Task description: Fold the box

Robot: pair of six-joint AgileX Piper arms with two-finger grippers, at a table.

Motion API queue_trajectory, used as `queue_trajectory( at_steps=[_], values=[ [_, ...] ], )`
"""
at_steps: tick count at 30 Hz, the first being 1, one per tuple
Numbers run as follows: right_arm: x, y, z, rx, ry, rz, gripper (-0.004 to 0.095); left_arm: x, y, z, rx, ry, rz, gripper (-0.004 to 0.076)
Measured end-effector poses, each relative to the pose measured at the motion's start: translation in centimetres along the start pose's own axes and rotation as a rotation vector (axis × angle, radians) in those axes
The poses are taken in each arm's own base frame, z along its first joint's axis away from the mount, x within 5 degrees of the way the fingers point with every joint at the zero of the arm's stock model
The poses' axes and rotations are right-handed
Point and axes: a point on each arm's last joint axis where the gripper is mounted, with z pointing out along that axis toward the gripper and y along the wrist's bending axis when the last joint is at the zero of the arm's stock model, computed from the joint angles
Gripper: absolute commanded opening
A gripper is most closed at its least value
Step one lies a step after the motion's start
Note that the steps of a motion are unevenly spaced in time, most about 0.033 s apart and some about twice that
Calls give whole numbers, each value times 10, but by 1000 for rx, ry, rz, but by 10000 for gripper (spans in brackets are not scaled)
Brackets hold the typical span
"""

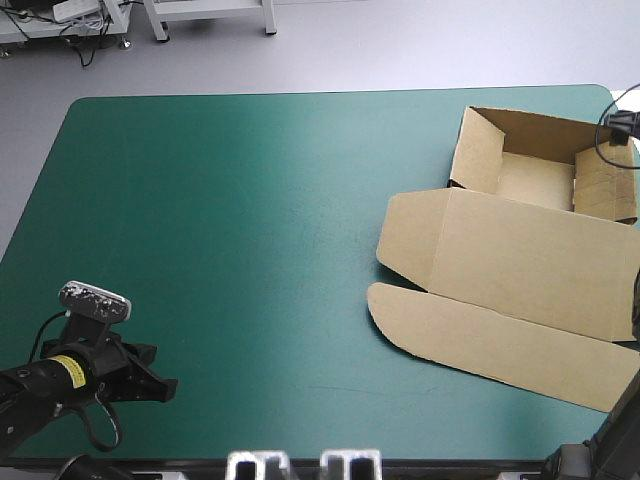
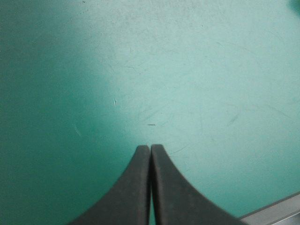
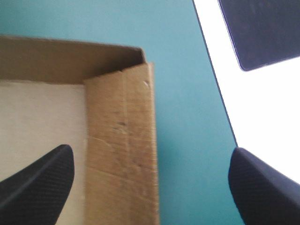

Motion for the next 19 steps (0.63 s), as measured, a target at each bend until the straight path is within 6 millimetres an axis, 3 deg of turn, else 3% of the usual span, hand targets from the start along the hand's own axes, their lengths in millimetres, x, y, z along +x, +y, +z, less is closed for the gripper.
queue_trajectory(
  at_steps=[4,10,14,19],
  values=[
    [-12,22,-59,-204,-118,15,635,-1,0,0,1,-14,-3,-10],
    [-13,65,-126,-418,-271,-80,7,-4,0,0,2,-46,-2,-10],
    [-4,98,-167,-463,-339,-203,-7,-5,0,0,2,-51,1,-10],
    [25,143,-208,-520,-365,-371,-7,-6,0,0,3,-68,2,-10]
  ],
)
